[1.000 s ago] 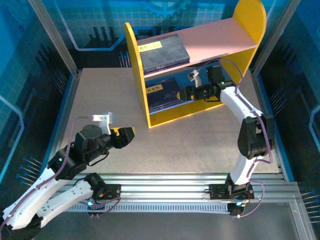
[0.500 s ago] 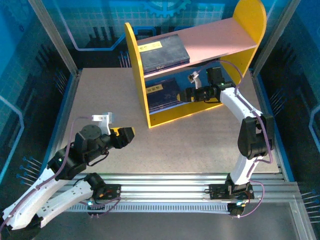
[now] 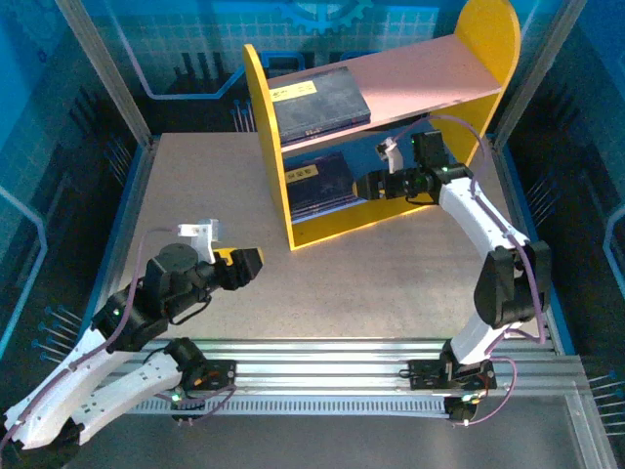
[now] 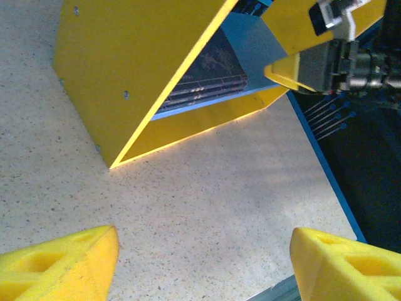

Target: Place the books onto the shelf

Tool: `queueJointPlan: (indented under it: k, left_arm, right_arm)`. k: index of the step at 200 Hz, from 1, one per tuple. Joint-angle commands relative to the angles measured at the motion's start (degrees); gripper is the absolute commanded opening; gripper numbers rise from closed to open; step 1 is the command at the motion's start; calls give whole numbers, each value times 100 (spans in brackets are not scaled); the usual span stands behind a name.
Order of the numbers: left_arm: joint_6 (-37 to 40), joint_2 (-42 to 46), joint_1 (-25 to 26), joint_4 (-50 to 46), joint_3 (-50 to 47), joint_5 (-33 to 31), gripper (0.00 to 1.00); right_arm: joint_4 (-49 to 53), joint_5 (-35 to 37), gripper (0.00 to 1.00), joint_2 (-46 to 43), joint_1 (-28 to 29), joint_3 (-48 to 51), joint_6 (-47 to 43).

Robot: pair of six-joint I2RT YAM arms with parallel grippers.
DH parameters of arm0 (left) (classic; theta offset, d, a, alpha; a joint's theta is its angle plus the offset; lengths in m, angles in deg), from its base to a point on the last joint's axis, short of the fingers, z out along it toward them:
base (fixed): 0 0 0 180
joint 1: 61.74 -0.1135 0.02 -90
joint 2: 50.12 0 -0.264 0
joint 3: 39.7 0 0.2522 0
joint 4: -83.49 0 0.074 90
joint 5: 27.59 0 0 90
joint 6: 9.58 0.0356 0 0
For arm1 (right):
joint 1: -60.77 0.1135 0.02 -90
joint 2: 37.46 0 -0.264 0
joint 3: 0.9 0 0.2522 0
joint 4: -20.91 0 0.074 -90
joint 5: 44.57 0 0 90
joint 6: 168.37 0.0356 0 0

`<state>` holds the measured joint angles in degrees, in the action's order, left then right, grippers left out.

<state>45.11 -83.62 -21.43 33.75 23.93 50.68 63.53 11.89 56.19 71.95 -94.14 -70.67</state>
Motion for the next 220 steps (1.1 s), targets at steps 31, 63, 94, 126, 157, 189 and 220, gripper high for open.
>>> queueJointPlan:
  k: [31, 63, 94, 126, 157, 189, 220]
  left_arm:
    - [649, -346, -57, -439, 682, -1174, 93]
    - [1062, -828, -257, -752, 1175, -1623, 99]
    - [1303, -1222, -886, -998, 1596, -1490, 99]
    - [1517, -1656, -1817, -1033, 1835, -1060, 99]
    - [2007, -1786, -2097, -206, 1297, -1303, 99]
    - [2414, -1758, -2530, 936, 427, -1339, 99]
    - [2621, -1577, -2883, 2069, -543, -1370, 99]
  right_arm:
    - [-154, 1017, 79, -1057, -108, 861, 161]
    - [-307, 1378, 88, -1877, -243, 1432, 263]
    - [-141, 1658, 100, -2536, -442, 1656, 320]
    - [214, 1917, 100, -3098, -776, 1683, 354]
    - [261, 2449, 100, -3561, -1161, 1959, 397]
    - [-22, 3221, 100, -3792, -1384, 2416, 416]
    - [-617, 3469, 100, -3942, -1496, 2873, 433]
